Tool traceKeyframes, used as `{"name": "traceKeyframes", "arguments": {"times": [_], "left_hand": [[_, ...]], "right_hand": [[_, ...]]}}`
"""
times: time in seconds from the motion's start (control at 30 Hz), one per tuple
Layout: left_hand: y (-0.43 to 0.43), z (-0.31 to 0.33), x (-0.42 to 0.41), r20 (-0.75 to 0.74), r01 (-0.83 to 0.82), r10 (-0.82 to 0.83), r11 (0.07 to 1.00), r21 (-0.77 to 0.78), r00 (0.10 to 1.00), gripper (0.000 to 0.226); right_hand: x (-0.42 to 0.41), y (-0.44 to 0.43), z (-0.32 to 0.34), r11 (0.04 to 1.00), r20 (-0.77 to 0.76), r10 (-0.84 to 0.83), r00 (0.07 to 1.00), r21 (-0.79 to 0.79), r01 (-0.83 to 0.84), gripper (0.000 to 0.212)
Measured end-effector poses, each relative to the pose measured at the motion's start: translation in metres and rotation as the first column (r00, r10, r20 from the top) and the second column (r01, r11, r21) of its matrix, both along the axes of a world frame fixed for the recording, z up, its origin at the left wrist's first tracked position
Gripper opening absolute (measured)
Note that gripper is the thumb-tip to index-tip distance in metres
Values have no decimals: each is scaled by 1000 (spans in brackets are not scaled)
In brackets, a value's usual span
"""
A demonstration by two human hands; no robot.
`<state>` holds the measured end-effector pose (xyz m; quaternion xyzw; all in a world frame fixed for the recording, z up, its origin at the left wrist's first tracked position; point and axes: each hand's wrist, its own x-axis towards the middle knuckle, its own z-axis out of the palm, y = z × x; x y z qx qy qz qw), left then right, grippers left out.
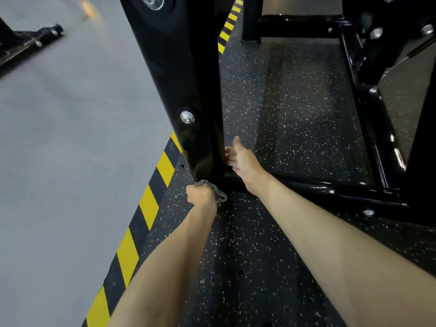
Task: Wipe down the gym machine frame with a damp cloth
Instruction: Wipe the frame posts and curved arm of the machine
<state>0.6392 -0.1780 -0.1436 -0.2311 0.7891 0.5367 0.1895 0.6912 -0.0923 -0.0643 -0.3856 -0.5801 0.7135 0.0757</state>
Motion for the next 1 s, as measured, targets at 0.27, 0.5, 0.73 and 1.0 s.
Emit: {"name": "traceKeyframes", "arguments": {"times": [0.27, 0.5, 0.73, 1.0], "left_hand": [[-35, 57, -9, -429, 202, -265, 962, -186, 864, 15], [-12, 74, 30, -826, 377, -369, 903, -209, 426, 30], [-4, 85, -14, -89, -154, -678, 290, -945, -730, 22], [49, 95, 28, 697, -409, -685, -585, -701, -214, 40]], "right_hand": [[-1, 3, 23, 999, -33, 23, 999, -43, -24, 56], [-9, 4, 34, 1000, 87, -12, 996, 14, 11, 44], [12, 21, 33, 989, 90, -147, 985, -21, 149, 39], [20, 27, 41, 978, 266, -147, 953, 182, 100, 46]]}}
